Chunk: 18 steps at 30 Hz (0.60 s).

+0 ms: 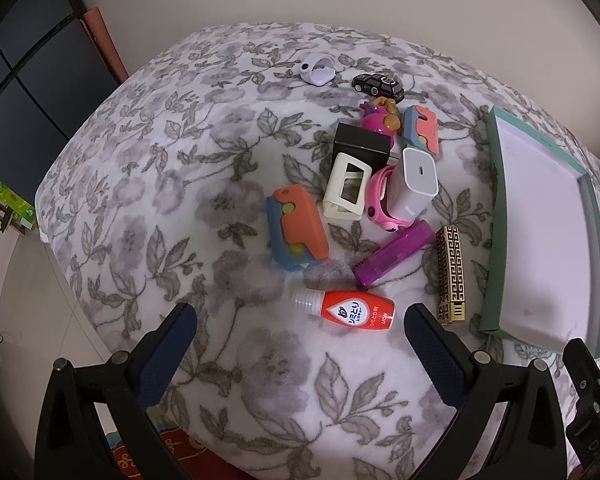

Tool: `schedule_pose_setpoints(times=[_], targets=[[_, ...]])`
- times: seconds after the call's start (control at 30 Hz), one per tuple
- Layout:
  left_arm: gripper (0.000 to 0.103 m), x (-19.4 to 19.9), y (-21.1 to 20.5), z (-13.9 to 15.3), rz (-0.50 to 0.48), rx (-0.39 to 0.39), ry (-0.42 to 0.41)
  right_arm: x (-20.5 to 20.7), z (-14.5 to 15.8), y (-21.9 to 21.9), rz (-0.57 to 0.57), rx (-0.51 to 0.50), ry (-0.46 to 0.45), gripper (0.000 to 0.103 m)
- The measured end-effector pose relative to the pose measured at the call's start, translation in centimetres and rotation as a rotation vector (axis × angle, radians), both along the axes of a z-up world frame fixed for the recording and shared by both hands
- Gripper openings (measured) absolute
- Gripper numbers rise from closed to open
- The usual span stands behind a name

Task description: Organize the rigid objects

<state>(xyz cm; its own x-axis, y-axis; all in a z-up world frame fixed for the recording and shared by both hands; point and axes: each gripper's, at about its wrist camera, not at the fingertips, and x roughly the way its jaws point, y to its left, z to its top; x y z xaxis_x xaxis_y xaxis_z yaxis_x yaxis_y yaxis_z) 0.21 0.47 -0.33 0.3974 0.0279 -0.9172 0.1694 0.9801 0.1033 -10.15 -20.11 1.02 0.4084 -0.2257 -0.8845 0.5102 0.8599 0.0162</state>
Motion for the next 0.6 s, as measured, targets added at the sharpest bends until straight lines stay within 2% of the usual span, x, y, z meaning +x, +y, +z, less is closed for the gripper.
schedule_pose_setpoints(times=[0.6], targets=[[0.103,-0.08,-0.10,-0.17,-0.001,-0.004,0.003,0.17,-0.32,0.08,0.007,-0.008,0.016,0.103]])
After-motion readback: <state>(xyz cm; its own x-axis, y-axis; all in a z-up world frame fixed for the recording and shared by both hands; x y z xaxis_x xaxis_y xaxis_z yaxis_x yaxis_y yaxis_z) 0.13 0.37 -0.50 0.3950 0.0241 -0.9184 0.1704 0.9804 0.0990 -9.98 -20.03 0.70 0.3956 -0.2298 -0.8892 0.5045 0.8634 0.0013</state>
